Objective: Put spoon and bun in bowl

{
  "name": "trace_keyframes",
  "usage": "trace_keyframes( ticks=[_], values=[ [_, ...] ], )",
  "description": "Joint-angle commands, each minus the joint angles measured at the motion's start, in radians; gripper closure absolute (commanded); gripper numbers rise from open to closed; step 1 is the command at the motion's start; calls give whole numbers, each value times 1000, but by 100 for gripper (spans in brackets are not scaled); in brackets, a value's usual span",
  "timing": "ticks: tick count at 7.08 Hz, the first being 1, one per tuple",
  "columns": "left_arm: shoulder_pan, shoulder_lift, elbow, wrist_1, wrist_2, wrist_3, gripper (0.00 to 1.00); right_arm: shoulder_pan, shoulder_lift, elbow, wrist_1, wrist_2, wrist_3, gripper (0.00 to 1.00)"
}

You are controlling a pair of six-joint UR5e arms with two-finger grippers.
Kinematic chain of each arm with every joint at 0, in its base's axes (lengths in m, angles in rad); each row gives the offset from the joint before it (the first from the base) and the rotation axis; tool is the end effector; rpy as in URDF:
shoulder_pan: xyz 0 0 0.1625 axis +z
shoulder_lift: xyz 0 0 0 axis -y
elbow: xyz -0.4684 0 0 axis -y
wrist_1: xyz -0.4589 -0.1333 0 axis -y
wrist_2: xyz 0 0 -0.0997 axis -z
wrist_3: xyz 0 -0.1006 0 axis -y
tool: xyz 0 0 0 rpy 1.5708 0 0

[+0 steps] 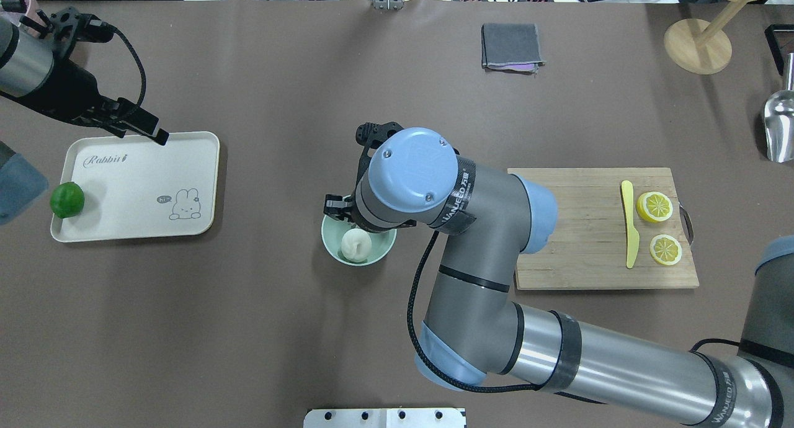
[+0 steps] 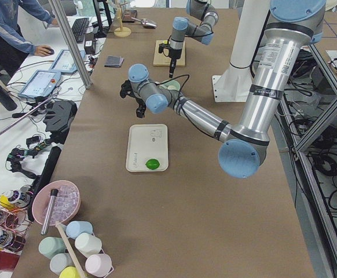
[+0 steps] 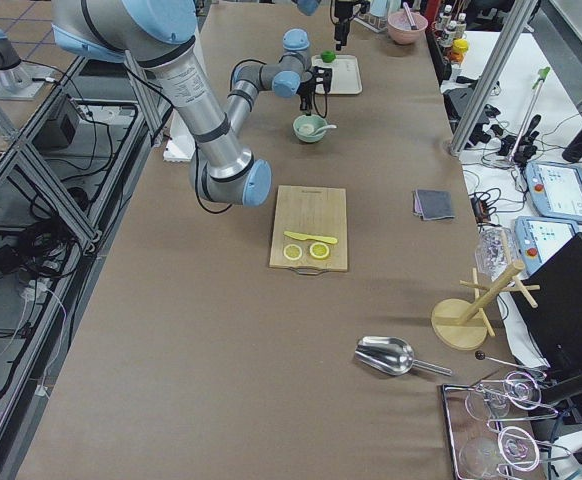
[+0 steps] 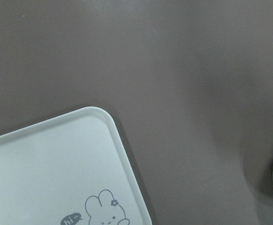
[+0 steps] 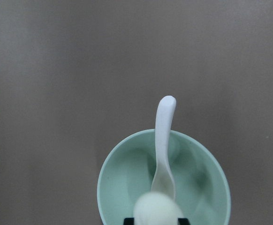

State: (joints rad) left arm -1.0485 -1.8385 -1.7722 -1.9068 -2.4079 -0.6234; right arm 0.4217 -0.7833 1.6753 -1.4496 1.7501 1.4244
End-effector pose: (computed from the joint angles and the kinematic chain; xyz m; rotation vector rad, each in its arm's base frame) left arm 0.2739 -0.5933 0.3816 0.2069 1.0715 0.2457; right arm -0.6433 -0.4150 0.1036 0.1261 -1.0166 0.1600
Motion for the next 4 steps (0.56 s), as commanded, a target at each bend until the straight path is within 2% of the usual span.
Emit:
trace_keyframes(
  ticks=[1, 2, 3, 4],
  values=[
    [-1, -2, 3, 2, 6, -7, 3, 15, -86, 85, 9, 3, 4, 0],
    [-2, 2, 0, 2, 4, -10, 2, 104, -241, 230, 6, 110, -11, 0],
    [-16, 13, -1, 15, 4, -9, 3, 229, -371, 292, -1, 231, -109, 0],
    [-51, 24, -1, 43, 7, 8, 3, 326, -460, 302, -2, 293, -294, 0]
  ],
)
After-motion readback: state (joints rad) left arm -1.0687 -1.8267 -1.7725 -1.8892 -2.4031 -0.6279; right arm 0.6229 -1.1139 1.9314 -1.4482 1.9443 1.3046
